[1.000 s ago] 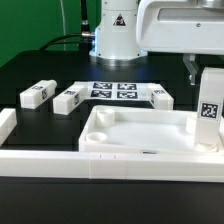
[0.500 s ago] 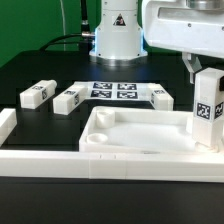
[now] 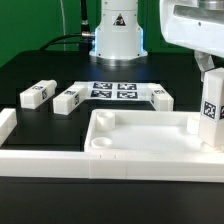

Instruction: Assemble desk

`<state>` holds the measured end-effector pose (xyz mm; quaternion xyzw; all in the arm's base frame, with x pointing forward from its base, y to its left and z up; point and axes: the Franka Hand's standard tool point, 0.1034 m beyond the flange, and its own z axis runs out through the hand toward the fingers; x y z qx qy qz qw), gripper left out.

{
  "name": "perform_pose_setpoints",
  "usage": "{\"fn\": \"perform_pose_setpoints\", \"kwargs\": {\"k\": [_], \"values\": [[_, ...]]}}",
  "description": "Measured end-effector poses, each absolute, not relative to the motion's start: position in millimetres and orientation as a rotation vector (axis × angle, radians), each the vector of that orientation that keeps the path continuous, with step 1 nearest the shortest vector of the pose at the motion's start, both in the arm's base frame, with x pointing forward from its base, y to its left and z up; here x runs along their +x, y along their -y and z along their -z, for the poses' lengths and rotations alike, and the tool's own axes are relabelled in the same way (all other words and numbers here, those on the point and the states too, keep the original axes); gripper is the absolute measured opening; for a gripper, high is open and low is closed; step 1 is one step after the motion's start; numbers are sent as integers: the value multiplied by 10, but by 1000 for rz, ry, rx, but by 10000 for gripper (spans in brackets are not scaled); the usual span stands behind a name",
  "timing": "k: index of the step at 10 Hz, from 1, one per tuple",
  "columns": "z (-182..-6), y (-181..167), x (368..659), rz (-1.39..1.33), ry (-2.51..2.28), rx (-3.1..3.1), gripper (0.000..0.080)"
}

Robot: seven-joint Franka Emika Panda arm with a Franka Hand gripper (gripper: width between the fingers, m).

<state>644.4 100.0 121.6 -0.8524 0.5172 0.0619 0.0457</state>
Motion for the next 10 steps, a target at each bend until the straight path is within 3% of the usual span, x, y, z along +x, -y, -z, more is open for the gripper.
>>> {"fn": "perform_pose_setpoints", "kwargs": {"k": [2,3,4,10], "values": [[-1208,-1002,6441,-187,-1510,-2641,551],[-1207,-1008,6439,-187,-1504,-2645,551],[-1208,-1029,6431,-179,-1384,-2712,630],[-1204,-1029,6429,-132,-615,-2969,649]]}}
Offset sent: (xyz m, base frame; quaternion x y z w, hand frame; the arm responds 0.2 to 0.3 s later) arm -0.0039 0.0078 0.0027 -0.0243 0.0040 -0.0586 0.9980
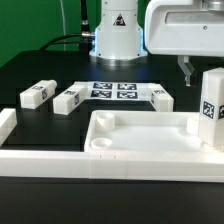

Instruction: Assemble desk

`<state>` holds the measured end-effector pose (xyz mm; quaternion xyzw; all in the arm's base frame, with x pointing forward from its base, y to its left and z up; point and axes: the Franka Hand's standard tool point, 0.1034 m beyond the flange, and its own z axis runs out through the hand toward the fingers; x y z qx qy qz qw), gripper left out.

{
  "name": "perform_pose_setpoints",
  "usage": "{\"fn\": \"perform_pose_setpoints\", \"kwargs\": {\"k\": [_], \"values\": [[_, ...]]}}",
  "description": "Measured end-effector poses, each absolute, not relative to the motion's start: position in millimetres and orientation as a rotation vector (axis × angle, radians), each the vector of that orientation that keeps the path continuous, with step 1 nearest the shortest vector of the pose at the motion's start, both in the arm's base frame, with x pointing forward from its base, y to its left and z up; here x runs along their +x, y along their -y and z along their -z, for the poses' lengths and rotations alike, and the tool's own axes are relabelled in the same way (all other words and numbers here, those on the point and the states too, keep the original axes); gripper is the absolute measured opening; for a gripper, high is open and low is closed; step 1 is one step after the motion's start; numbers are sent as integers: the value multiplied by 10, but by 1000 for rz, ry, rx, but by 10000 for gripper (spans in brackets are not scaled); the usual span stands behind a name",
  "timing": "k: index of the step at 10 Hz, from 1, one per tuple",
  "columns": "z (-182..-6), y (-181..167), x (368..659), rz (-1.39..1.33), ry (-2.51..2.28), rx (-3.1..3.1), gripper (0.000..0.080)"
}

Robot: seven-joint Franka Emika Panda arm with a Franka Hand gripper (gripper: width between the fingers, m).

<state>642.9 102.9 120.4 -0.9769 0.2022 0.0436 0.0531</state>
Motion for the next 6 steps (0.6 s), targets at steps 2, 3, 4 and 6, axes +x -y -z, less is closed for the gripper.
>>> {"fn": "perform_pose_setpoints", "kwargs": {"k": [2,3,4,6], "values": [[-1201,-991,6432,-115,-350,-3016,649],[-1204,-967,6441,-104,-199,-3027,649],[-1214,-963,6452,-94,-89,-3030,649],[-1201,-962,6457,-73,131,-3032,649]]}}
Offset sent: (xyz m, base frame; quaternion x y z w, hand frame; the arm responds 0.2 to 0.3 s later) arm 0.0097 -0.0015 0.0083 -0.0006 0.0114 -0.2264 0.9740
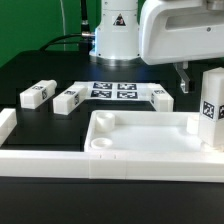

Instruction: Assemble desk

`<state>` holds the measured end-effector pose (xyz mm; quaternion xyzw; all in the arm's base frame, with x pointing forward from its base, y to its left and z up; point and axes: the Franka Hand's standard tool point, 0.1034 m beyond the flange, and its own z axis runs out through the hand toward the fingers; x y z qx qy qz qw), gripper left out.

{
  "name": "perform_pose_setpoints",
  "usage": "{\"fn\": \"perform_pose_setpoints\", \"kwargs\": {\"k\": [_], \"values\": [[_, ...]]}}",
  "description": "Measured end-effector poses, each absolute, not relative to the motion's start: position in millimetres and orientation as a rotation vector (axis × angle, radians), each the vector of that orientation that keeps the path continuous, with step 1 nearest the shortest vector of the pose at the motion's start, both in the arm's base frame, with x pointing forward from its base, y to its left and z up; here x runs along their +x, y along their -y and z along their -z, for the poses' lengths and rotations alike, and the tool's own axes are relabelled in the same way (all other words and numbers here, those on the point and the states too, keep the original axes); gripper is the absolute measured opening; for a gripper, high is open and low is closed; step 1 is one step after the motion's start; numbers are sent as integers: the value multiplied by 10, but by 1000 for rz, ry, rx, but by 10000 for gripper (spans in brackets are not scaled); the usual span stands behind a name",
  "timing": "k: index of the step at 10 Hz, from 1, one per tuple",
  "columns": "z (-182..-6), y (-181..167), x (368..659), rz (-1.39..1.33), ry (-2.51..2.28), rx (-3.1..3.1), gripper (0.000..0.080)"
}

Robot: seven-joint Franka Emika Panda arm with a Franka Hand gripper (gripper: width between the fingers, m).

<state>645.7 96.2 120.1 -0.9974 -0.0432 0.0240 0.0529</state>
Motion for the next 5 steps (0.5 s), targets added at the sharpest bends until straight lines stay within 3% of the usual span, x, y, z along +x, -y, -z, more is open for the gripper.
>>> {"fn": "perform_pose_setpoints", "kwargs": {"k": [3,5], "values": [[-1200,-933,6498,-15,552,-3007,649],[-1201,-935,6511,-2,579,-3005,623]]}}
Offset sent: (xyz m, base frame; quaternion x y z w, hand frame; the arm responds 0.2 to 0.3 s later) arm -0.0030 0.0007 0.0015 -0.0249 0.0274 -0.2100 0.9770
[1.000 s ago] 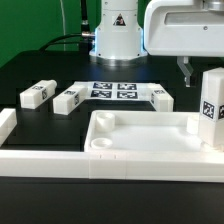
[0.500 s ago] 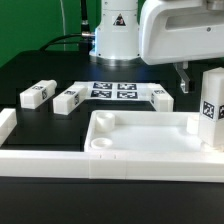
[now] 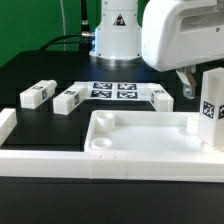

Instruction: Assemble desk

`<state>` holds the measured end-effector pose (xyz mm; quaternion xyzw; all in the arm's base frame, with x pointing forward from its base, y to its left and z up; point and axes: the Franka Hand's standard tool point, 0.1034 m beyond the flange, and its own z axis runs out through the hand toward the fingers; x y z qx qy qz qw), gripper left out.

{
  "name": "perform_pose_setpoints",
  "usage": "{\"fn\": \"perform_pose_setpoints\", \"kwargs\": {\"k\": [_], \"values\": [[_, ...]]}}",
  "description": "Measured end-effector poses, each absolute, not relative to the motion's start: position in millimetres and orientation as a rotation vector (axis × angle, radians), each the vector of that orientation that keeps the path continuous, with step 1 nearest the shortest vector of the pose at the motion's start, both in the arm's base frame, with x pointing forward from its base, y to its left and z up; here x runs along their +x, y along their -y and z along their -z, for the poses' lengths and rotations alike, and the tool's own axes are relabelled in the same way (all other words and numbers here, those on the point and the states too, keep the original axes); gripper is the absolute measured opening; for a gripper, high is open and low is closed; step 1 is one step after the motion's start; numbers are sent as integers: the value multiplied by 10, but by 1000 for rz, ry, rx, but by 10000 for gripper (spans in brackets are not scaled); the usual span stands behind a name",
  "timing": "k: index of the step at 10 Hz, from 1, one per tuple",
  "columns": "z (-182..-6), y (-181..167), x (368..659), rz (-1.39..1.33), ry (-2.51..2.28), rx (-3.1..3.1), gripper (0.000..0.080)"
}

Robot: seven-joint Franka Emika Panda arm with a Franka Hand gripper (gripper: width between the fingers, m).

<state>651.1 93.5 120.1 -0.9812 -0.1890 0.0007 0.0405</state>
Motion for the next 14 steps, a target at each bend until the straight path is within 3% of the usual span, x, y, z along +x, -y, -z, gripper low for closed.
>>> {"fn": "perform_pose_setpoints", "kwargs": {"k": [1,2,3,4,11,14], "values": [[-1197,-928,6511,-3,577,-3006,623],[-1196,-927,6511,-3,577,-3006,447],[-1195,-930,6510,-4,561,-3008,447],[-1193,-927,6510,-5,543,-3011,288],[-1186,-930,6507,-28,28,-3059,290],[-1169,-922,6490,-38,-514,-2995,290]]}}
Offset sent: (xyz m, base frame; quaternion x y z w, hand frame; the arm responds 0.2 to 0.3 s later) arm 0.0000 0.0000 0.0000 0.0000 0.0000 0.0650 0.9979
